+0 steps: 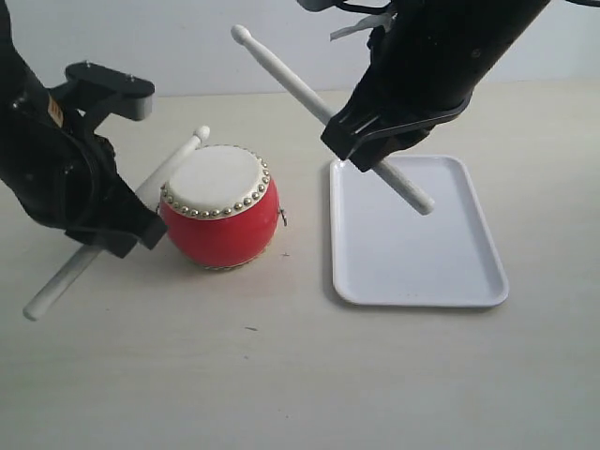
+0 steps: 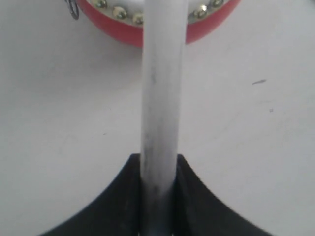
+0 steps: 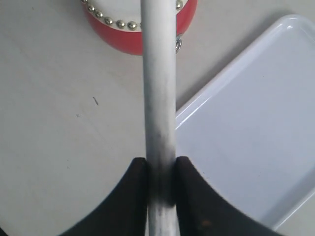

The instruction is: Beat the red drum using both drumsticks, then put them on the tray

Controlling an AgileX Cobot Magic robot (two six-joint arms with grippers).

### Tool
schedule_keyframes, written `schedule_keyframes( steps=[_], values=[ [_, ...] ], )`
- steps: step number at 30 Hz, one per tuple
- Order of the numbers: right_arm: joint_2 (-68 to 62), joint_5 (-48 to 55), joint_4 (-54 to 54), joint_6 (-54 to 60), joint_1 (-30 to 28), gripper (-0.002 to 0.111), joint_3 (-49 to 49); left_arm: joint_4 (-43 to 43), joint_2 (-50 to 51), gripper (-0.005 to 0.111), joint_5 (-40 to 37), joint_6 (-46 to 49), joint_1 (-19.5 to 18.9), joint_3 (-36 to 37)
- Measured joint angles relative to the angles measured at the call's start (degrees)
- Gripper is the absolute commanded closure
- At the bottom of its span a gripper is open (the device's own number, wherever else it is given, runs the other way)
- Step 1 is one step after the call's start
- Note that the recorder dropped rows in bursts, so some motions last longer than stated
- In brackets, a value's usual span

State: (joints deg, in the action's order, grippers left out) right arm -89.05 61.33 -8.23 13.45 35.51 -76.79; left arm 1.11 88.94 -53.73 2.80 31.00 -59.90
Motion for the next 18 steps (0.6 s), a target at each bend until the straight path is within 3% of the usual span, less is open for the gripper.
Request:
schedule_keyframes(
  steps=[9, 18],
  values=[
    [0.00, -0.12, 0.00, 0.00, 0.00, 0.108, 0.00, -1.73, 9.02, 0.107, -5.61, -0.99, 0.20, 0.14],
    [-2.31, 0.23, -2.82, 2.20, 0.00, 0.108, 0.00, -2.05, -1.93, 0.107, -8.36, -2.80, 0.20, -4.30]
  ],
)
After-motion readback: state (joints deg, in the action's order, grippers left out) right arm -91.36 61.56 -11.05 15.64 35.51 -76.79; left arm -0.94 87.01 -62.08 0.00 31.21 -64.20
